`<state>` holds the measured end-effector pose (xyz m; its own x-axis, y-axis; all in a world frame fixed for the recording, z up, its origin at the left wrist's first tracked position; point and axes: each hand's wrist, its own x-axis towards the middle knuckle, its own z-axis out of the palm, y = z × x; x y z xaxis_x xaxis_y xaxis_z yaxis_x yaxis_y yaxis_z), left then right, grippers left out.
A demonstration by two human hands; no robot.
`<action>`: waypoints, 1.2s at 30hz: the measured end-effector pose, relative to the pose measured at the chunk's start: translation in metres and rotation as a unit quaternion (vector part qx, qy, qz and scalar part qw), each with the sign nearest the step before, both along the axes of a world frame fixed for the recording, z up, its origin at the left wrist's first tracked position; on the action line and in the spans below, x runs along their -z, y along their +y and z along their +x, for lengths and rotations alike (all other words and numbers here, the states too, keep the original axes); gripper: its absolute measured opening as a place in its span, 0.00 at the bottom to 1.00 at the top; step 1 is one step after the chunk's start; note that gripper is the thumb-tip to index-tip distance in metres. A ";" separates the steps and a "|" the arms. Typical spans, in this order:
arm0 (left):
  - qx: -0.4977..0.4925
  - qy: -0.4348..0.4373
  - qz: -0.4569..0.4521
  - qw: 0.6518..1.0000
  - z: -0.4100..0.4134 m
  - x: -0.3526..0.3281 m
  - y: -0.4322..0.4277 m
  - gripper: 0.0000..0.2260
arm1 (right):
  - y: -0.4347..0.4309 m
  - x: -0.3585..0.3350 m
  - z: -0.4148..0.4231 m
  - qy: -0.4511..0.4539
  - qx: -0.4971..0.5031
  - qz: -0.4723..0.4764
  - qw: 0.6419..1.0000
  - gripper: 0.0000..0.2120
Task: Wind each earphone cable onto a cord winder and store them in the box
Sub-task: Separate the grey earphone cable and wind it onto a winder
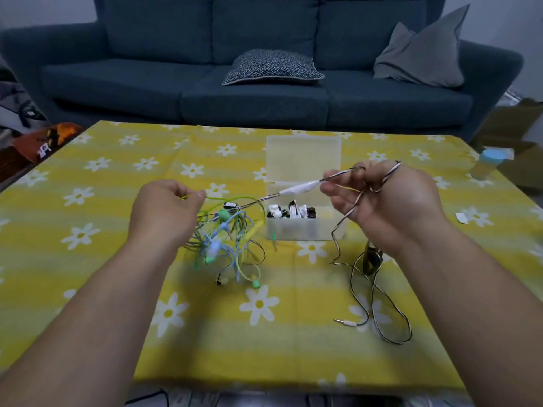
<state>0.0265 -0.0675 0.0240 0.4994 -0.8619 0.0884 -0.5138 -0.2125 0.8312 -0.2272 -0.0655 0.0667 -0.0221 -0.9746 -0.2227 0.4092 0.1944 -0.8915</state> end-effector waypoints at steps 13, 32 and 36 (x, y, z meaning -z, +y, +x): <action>0.433 -0.030 0.054 0.899 -0.045 -0.006 0.023 0.04 | 0.012 -0.010 0.019 -0.130 -0.179 -0.047 0.974 0.13; 0.078 0.287 0.010 0.955 -0.025 -0.007 0.003 0.09 | -0.006 -0.002 -0.065 0.585 -0.093 -0.017 0.805 0.18; 0.116 0.288 -0.011 0.951 -0.032 -0.011 0.007 0.12 | 0.001 0.013 -0.065 0.707 -0.328 0.040 0.626 0.18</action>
